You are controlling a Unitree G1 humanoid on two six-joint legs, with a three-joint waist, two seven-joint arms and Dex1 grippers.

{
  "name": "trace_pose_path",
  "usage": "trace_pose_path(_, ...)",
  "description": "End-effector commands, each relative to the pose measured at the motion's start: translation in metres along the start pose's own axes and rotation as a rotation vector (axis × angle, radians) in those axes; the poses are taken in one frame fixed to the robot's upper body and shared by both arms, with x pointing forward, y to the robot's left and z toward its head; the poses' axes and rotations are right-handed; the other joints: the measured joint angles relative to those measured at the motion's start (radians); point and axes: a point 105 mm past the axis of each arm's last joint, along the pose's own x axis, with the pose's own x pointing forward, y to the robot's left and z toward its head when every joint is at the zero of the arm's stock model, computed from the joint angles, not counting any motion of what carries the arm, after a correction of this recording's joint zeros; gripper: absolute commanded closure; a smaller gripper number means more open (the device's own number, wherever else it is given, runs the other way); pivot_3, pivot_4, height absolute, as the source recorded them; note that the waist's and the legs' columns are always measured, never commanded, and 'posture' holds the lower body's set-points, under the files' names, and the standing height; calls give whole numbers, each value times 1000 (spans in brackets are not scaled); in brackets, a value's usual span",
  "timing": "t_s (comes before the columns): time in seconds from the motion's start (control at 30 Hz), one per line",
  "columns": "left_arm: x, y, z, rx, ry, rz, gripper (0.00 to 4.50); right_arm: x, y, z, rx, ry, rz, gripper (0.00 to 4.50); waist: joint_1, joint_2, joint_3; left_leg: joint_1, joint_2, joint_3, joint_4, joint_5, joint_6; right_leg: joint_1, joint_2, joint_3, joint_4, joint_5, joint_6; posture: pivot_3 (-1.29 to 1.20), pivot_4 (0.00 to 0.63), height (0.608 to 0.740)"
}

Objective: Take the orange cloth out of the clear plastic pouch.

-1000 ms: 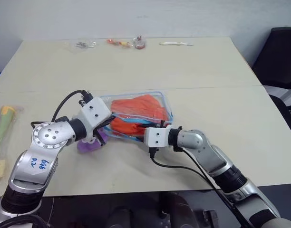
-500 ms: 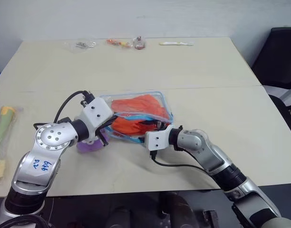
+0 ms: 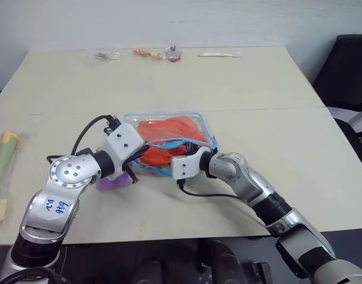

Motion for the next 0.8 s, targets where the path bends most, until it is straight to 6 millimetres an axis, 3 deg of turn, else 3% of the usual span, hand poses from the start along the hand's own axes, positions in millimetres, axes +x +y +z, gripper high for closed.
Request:
trace_pose_path(0.03,-2,-3,13,32,-50,5,4500,8,15,-13,-70,67,62,977,-3,0,0,0,0,0,0,0,0,0,0,0,0,0,0,0,150,740)
trace_pose_path(0.13,-2,-1,12,28,-50,10,4500,13,31,-21,-53,86,113,977,-6,0,-1,1,0,0,0,0,0,1,0,0,0,0,0,0,150,740)
trace_pose_path(0.23,-1,1,11,28,-47,17,4500,13,36,-20,-33,70,125,1592,-11,-1,-2,1,0,0,-1,0,0,4,0,1,0,0,0,0,150,740)
trace_pose_path(0.5,1,3,9,19,-40,28,4500,6,31,-17,-21,35,110,4449,-12,-1,-2,1,0,-2,0,0,0,3,-1,1,0,0,0,0,150,740)
trace_pose_path(0.63,5,4,2,9,-12,50,4500,-1,23,5,153,-76,109,4481,-8,-1,-2,0,0,-3,0,0,0,3,-1,1,-1,0,0,0,150,740)
trace_pose_path(0.7,8,7,-3,2,7,77,4500,-13,16,22,254,-175,126,4481,-7,-1,-2,0,0,-3,-1,0,0,2,-1,1,-2,0,0,0,150,740)
trace_pose_path(0.8,18,13,-9,-11,37,129,4500,-37,4,33,344,-258,179,4481,-2,-1,-2,-1,0,-3,-1,0,0,2,-1,-1,-2,0,0,0,150,740)
